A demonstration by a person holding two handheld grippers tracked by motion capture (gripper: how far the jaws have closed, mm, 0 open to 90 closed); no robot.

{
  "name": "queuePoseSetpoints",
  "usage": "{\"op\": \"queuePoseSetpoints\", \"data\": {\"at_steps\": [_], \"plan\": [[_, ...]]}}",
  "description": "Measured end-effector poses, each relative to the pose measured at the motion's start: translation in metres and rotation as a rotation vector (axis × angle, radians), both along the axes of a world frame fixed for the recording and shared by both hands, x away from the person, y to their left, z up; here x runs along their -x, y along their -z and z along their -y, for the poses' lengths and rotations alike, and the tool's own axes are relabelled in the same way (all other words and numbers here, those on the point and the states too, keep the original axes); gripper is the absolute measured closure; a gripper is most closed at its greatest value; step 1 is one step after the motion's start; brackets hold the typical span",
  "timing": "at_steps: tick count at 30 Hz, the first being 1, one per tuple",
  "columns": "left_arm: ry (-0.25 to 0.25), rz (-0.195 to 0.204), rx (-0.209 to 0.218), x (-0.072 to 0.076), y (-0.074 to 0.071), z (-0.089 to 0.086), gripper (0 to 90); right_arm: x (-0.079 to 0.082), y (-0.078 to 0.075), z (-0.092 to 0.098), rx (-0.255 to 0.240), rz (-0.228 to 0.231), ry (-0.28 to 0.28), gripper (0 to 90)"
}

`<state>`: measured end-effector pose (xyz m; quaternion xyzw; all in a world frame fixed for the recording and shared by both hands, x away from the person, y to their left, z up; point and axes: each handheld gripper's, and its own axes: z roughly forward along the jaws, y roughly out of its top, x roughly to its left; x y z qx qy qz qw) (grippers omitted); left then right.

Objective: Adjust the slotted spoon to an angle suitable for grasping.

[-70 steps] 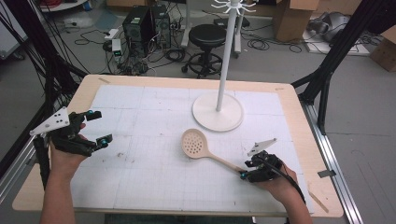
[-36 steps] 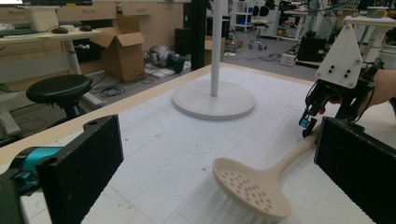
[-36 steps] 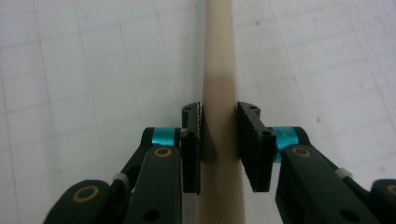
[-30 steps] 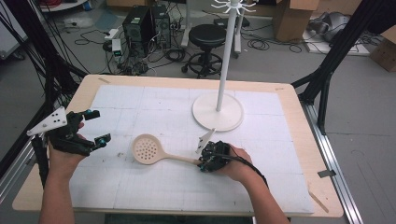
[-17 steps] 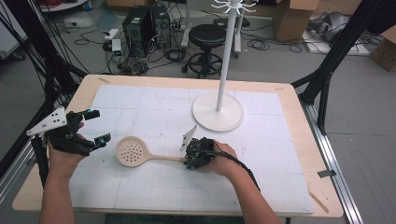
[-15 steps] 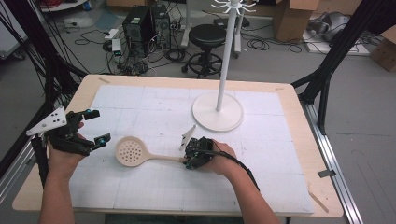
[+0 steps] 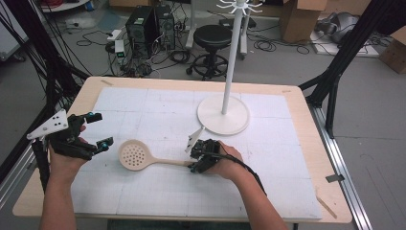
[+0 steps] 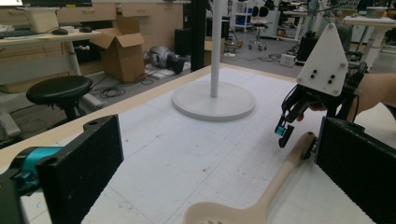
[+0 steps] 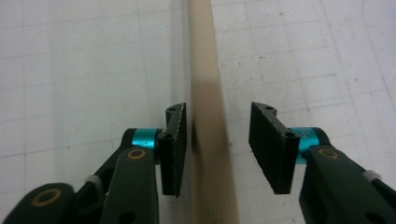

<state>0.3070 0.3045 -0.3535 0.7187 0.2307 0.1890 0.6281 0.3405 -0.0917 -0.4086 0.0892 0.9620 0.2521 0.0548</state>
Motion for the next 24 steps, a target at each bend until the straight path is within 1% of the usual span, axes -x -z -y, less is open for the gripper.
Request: {"op": "queuePoseSetpoints", "data": {"at_steps": [3,4,7,8,10,12,15,16,17,20,21,24], "plan": [[0.001,0.0,-0.001,0.0,0.0,0.0,1.7,0.002,-0.008,0.008,-0.031,0.016,0.027,50.2],[0.001,0.0,-0.001,0.0,0.0,0.0,1.7,0.003,-0.012,0.011,-0.046,0.018,0.04,48.1],[0.0,-0.002,0.003,0.0,0.0,0.0,1.7,0.006,-0.023,0.023,-0.098,0.031,0.053,45.6],[0.0,-0.001,0.003,0.0,0.0,0.0,1.7,0.008,-0.028,0.029,-0.119,0.043,0.071,45.1],[0.001,0.0,0.003,0.0,0.0,0.0,1.7,0.011,-0.035,0.04,-0.161,0.047,0.085,43.7],[0.002,-0.001,0.002,0.0,0.0,0.0,1.7,0.014,-0.041,0.052,-0.184,0.068,0.113,42.6],[0.002,-0.002,0.001,0.0,0.0,0.001,1.7,0.019,-0.049,0.07,-0.241,0.088,0.149,41.0],[0.004,0.001,-0.001,0.0,0.0,0.001,1.7,0.021,-0.051,0.076,-0.253,0.089,0.165,40.3],[0.004,0.0,-0.003,0.0,0.0,0.001,1.7,0.022,-0.053,0.083,-0.273,0.102,0.174,39.2],[0.004,-0.001,-0.002,0.0,0.0,0.001,1.7,0.027,-0.057,0.103,-0.336,0.12,0.22,36.6],[0.005,-0.003,-0.002,0.0,0.0,0.002,1.7,0.03,-0.058,0.109,-0.356,0.123,0.246,35.2],[0.005,-0.005,0.0,0.0,0.0,0.002,1.7,0.036,-0.06,0.128,-0.418,0.167,0.282,33.6]]}}
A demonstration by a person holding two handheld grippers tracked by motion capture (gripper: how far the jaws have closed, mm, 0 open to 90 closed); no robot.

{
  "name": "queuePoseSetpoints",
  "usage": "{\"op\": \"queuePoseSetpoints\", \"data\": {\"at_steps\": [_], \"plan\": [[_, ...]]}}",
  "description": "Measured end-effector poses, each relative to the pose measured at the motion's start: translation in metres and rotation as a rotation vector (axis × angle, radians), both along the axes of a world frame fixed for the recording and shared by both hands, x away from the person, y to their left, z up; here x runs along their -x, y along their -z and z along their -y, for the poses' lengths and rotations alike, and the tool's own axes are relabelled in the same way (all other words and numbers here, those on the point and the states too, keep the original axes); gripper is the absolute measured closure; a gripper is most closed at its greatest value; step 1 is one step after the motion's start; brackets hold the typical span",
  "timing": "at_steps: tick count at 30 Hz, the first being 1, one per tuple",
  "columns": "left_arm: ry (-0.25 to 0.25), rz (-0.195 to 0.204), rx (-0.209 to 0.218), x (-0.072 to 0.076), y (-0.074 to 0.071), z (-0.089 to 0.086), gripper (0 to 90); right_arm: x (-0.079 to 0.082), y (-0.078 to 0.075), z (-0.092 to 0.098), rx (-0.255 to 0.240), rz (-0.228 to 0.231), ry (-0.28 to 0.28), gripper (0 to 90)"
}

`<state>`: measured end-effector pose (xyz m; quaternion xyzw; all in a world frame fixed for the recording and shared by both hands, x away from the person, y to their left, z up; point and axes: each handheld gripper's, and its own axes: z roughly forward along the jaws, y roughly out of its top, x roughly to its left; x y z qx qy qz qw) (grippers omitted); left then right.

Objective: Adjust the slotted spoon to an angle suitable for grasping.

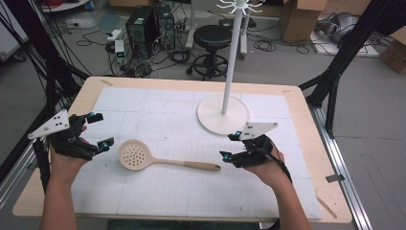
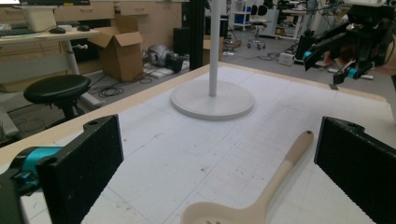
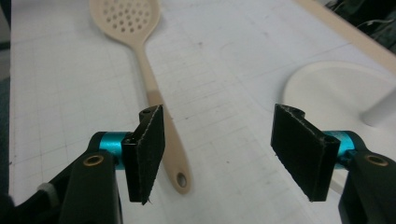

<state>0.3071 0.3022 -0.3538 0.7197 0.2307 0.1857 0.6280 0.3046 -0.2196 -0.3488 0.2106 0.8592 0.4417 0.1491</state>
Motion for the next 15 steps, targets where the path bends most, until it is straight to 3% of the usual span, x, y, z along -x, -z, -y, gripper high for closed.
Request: {"op": "queuePoseSetpoints", "data": {"at_steps": [7,15], "plan": [[0.005,-0.002,-0.006,-0.001,0.001,0.002,1.7,0.013,0.0,0.038,-0.162,0.047,0.093,28.7],[0.02,-0.01,-0.013,-0.004,0.002,0.007,1.7,0.018,0.005,0.063,-0.219,0.064,0.163,23.8]]}}
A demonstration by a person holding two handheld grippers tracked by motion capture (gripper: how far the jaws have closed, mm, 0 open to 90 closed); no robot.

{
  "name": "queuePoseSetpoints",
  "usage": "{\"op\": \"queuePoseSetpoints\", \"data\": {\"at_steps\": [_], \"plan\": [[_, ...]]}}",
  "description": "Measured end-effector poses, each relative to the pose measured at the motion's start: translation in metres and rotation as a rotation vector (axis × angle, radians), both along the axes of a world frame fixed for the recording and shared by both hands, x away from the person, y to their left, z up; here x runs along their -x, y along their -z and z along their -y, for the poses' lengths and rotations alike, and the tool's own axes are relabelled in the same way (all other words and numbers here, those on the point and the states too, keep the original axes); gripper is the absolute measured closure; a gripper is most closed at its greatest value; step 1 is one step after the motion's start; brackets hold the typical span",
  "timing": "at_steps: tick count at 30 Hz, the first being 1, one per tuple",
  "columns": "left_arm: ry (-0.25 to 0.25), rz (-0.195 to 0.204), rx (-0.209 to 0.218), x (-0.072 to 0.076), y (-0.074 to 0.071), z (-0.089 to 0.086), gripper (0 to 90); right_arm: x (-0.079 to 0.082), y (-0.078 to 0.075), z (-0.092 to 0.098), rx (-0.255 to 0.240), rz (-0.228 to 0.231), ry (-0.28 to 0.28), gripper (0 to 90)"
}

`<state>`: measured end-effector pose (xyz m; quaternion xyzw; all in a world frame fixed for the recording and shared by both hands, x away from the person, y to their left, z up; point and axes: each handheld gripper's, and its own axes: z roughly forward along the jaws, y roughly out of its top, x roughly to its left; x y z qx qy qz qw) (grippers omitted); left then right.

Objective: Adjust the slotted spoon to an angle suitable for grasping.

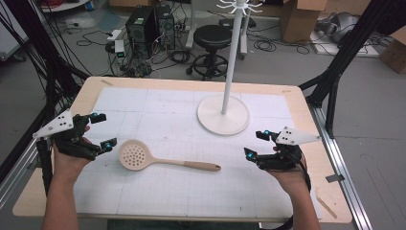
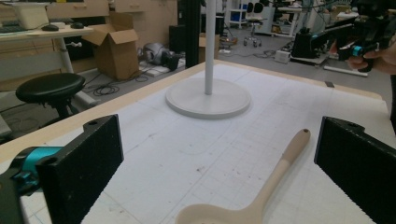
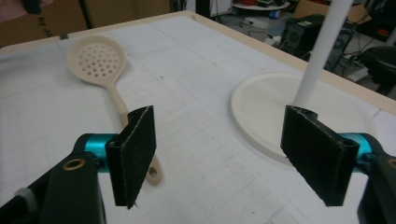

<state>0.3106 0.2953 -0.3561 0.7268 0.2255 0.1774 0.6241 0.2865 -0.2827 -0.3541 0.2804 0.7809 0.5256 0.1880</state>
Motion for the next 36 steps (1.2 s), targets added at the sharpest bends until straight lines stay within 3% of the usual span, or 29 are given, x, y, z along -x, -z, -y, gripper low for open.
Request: {"op": "queuePoseSetpoints", "data": {"at_steps": [6,15,20,36], "plan": [[0.009,0.004,0.004,0.0,0.0,0.0,1.7,0.001,-0.001,0.003,-0.022,0.017,0.011,20.5],[0.018,-0.003,0.0,-0.001,0.0,0.004,1.7,0.005,-0.013,0.018,-0.12,0.062,0.046,16.8],[0.029,0.002,-0.002,0.0,-0.001,0.006,1.7,0.007,-0.015,0.025,-0.15,0.078,0.068,15.5],[0.057,-0.011,-0.026,-0.001,-0.001,0.014,1.7,0.006,-0.011,0.039,-0.18,0.075,0.103,14.2]]}}
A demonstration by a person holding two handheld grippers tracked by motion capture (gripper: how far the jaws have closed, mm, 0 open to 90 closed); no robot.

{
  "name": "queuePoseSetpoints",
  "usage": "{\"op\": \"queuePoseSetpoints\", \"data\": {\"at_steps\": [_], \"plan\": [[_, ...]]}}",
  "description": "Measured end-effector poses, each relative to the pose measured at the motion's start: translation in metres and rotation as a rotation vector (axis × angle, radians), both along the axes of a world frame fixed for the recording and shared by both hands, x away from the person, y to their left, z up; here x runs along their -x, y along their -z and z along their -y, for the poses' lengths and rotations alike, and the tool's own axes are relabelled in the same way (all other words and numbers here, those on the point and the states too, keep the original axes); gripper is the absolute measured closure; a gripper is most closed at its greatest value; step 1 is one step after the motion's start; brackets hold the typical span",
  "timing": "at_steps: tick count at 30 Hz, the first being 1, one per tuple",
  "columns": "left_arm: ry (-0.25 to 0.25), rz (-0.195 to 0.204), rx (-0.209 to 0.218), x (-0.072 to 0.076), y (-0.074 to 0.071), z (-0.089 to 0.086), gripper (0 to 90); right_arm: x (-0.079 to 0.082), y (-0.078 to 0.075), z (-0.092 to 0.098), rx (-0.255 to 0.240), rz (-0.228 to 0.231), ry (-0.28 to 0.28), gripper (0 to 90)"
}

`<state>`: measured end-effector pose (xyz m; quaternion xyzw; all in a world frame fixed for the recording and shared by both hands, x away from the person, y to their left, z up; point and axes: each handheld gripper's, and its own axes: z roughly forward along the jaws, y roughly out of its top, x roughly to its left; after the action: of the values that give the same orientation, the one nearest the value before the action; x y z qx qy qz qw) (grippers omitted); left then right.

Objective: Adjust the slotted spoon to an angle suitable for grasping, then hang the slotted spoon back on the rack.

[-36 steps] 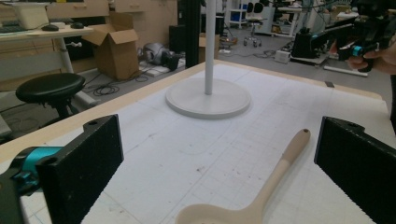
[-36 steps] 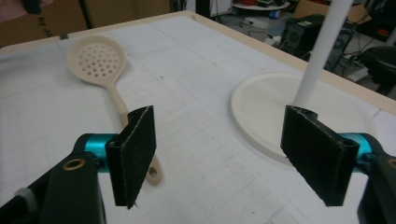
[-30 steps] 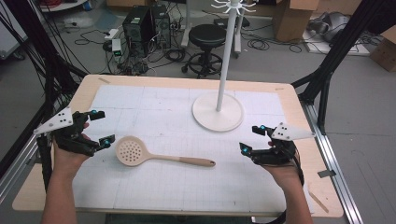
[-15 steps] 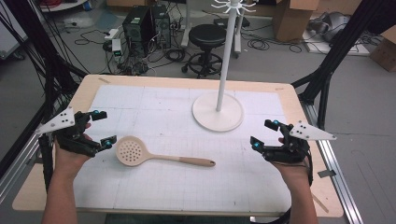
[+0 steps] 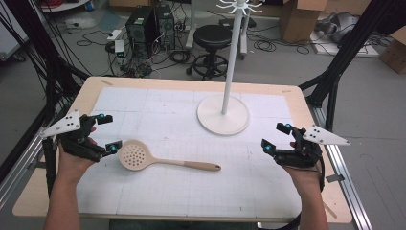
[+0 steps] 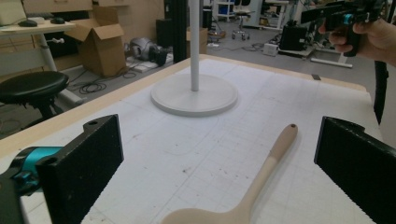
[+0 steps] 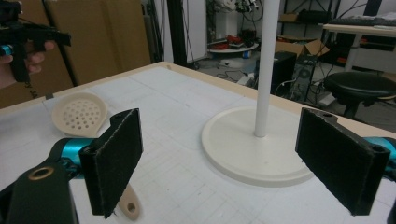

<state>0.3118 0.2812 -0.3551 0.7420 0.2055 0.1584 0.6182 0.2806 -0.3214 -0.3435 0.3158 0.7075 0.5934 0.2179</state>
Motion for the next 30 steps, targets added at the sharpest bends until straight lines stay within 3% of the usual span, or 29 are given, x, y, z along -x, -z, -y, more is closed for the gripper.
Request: {"op": "queuePoseSetpoints", "data": {"at_steps": [30], "plan": [[0.056,-0.002,-0.034,0.0,-0.002,0.016,1.7,0.0,-0.002,0.0,0.006,0.003,0.004,14.3]]}}
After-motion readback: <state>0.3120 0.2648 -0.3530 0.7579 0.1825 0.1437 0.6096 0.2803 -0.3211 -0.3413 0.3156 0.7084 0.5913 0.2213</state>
